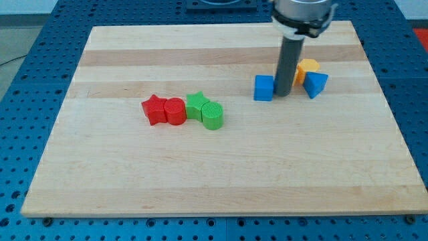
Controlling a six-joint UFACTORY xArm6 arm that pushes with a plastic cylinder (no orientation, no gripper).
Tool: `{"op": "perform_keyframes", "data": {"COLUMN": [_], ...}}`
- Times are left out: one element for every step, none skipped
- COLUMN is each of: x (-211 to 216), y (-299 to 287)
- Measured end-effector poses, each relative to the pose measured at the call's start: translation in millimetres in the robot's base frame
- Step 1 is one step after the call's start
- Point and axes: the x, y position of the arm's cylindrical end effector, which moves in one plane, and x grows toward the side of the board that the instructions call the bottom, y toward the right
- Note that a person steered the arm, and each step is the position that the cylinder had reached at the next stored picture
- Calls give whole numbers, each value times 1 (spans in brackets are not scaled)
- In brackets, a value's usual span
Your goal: Move the blue cube to the left side of the yellow heart
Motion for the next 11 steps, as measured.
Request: {"op": "perform_keyframes", "data": {"x": [17,36,34,29,19,8,8,7,7,2,2], "y": [15,3,-45,-59,-36,-35,-29,-17,-3,-10,-41]}}
